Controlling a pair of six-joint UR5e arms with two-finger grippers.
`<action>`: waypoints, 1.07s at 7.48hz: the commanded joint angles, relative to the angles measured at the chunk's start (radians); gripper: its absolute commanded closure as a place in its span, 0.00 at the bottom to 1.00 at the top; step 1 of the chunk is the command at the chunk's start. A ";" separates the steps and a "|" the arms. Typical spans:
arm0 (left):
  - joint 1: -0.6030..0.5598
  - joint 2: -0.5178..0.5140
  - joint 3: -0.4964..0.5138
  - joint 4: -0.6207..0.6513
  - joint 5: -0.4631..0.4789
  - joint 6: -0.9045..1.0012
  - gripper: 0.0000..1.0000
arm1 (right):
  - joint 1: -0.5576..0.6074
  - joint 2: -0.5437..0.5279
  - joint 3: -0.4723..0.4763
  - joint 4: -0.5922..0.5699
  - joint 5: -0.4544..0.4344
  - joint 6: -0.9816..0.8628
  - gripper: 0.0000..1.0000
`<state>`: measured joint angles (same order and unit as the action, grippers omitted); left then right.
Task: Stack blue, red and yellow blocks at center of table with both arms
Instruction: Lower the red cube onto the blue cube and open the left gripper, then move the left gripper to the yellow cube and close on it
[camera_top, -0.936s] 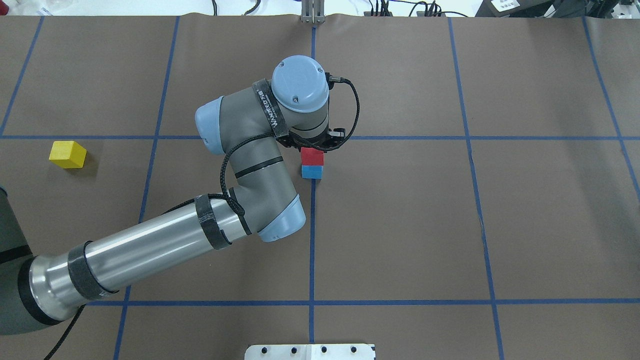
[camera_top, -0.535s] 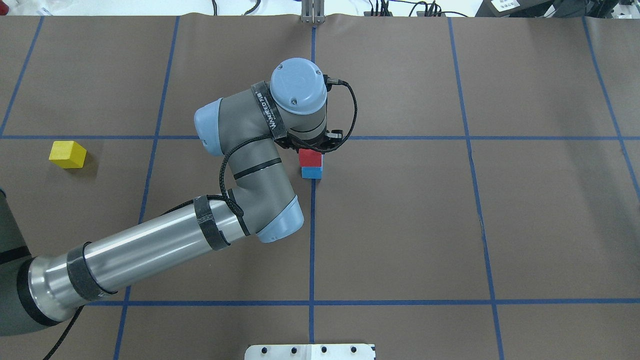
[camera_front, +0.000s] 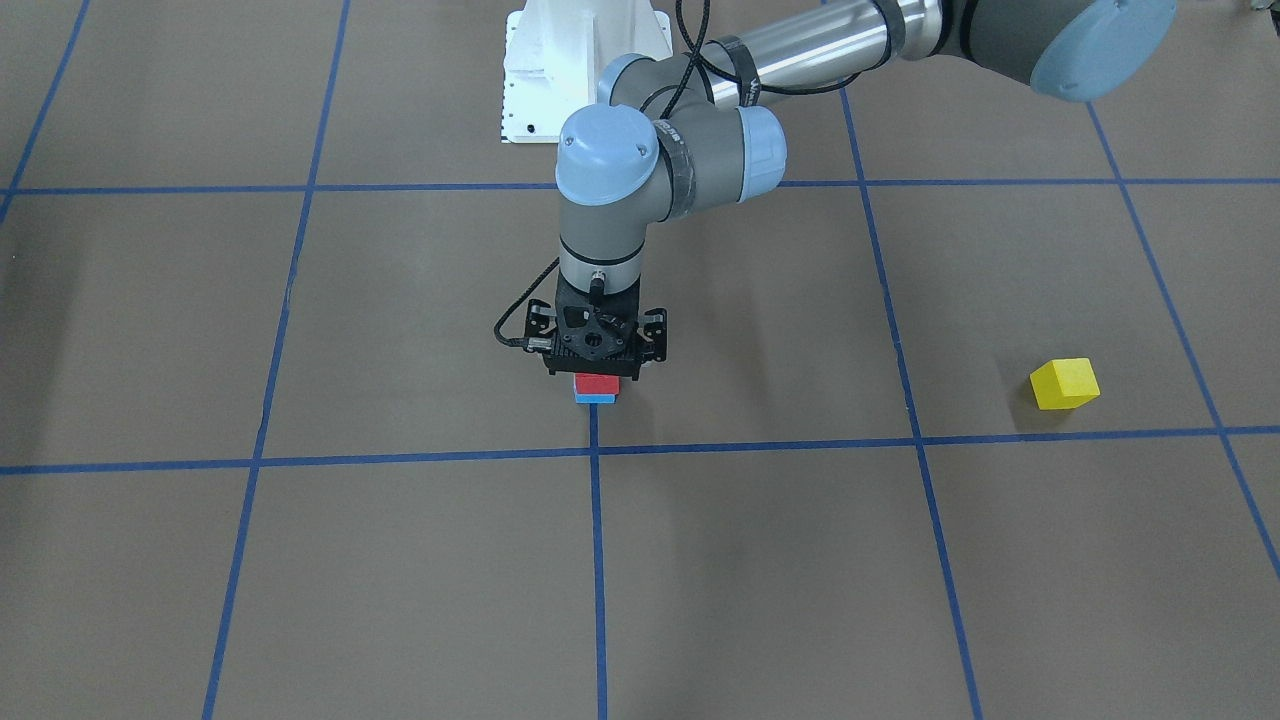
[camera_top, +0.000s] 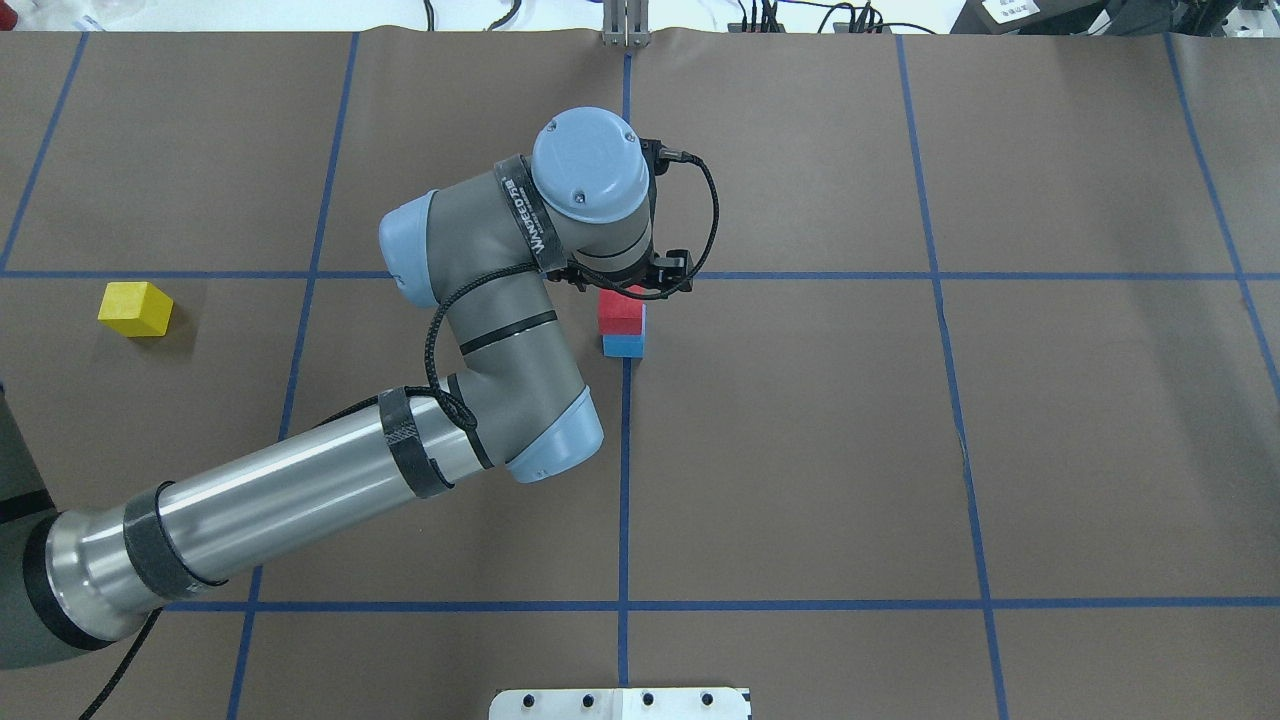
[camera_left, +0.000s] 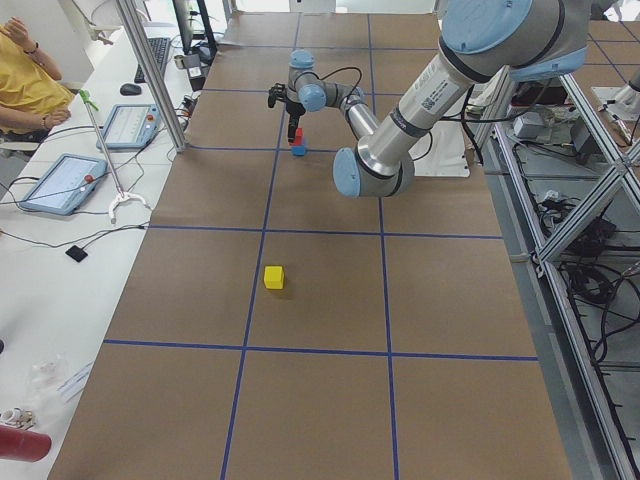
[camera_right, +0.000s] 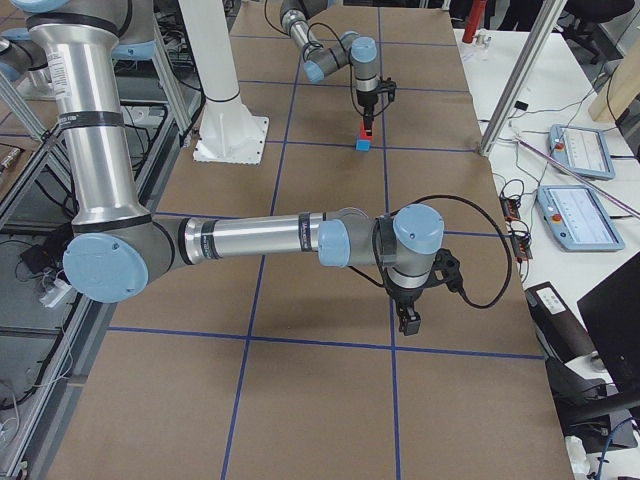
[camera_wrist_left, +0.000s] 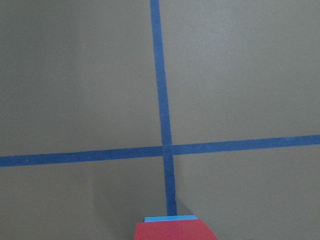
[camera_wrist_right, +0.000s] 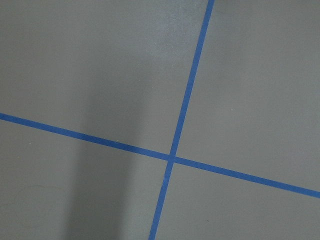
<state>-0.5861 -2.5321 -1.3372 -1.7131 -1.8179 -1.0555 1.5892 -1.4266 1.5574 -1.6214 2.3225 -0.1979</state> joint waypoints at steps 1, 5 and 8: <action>-0.102 0.109 -0.124 0.007 -0.103 0.154 0.00 | 0.000 0.000 0.000 0.000 0.000 0.000 0.00; -0.479 0.540 -0.297 -0.016 -0.415 0.771 0.00 | 0.000 0.002 0.001 0.000 0.000 0.000 0.00; -0.515 0.786 -0.293 -0.263 -0.391 0.556 0.00 | 0.000 0.002 0.001 0.000 0.000 0.000 0.00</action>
<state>-1.0914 -1.8545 -1.6306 -1.8366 -2.2257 -0.3111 1.5892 -1.4251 1.5586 -1.6214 2.3225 -0.1979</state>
